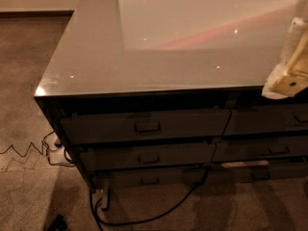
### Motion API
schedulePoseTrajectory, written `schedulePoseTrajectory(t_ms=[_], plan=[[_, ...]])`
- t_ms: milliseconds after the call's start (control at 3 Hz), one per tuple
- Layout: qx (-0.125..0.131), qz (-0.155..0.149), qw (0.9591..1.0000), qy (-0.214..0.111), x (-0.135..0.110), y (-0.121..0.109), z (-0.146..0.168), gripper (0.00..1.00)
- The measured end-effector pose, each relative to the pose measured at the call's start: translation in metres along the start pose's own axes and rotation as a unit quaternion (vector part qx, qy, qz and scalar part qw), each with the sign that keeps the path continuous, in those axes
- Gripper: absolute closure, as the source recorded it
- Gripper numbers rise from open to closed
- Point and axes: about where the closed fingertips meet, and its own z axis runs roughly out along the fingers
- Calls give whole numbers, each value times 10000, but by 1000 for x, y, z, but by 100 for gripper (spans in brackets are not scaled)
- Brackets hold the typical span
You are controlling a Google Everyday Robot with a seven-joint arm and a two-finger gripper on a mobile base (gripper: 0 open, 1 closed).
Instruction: Open top drawer
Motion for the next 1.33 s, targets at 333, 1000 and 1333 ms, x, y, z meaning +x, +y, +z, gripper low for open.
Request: schedulePoseTrajectory(t_ms=[333,1000,1333], plan=[[0,0,10000,0,0,0,0,0],[0,0,10000,0,0,0,0,0],[0,0,10000,0,0,0,0,0]])
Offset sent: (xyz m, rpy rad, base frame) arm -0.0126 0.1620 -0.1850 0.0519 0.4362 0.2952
